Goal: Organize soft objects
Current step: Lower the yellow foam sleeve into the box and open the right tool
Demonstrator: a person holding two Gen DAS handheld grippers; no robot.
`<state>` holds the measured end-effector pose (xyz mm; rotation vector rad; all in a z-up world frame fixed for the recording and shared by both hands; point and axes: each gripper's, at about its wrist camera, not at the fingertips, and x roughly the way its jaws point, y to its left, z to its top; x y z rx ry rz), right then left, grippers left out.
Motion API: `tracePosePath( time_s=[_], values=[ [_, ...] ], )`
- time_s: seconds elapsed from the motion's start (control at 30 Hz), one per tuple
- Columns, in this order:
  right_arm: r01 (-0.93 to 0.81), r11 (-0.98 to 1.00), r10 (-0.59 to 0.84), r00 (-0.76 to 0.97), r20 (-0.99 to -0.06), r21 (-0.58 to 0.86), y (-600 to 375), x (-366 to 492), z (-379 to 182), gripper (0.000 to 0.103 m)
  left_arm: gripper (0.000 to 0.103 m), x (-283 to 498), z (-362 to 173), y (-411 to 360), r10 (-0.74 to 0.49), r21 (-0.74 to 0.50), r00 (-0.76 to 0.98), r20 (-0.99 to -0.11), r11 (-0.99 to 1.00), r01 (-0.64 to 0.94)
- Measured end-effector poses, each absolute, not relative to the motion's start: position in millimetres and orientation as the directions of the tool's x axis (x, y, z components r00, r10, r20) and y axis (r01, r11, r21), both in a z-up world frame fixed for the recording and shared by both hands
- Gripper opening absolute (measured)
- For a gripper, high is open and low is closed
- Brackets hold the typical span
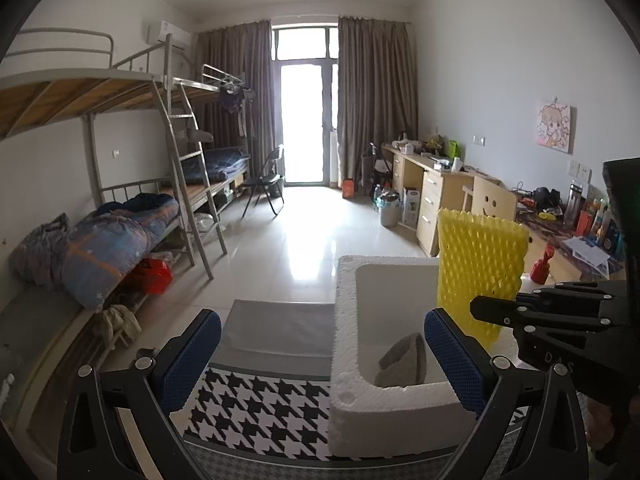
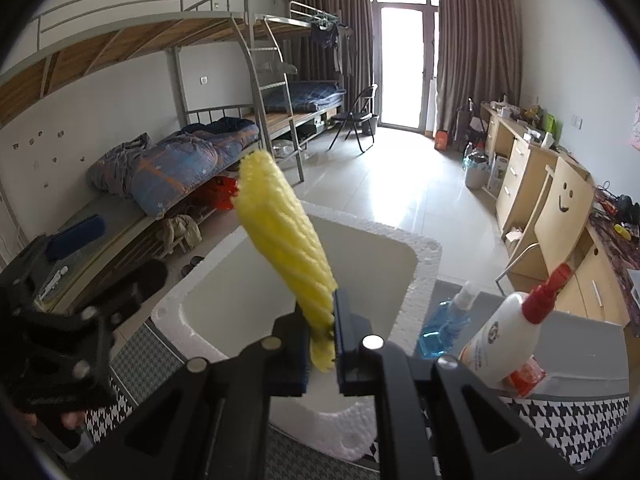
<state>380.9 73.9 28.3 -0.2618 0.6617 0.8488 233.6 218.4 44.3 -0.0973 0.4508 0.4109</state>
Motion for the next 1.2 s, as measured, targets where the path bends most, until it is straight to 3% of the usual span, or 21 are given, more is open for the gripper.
tracePosePath(
  time_s=[0.13, 0.3, 0.63, 0.8, 1.2],
  values=[
    [-0.762, 0.644, 0.604, 0.459, -0.651, 0.06, 79.1, 386.4, 23.7, 0.014, 0.102, 230.4, 40.3, 221.0, 0.361, -0.008, 0.818, -0.448, 0.913, -0.408],
    [-0.759, 0.647, 0.598, 0.447, -0.665, 0.072, 82.3, 391.8, 17.6, 0.061, 0.102, 229.6, 37.8, 223.2, 0.356, -0.011, 0.814, -0.459, 0.914, -0.406],
    [-0.764, 0.643, 0.611, 0.463, -0.642, 0.061, 75.9, 380.9, 28.3, 0.064, 0.102, 226.1, 34.9, 223.6, 0.36, -0.012, 0.805, -0.472, 0.91, -0.414],
    [-0.761, 0.647, 0.627, 0.489, -0.606, 0.056, 65.1, 370.1, 37.9, 0.082, 0.102, 222.5, 37.3, 222.1, 0.362, -0.014, 0.804, -0.471, 0.909, -0.418],
    [-0.749, 0.659, 0.641, 0.507, -0.576, 0.074, 42.3, 356.4, 47.3, 0.084, 0.102, 201.5, 48.4, 206.6, 0.361, -0.005, 0.819, -0.446, 0.914, -0.406]
  ],
)
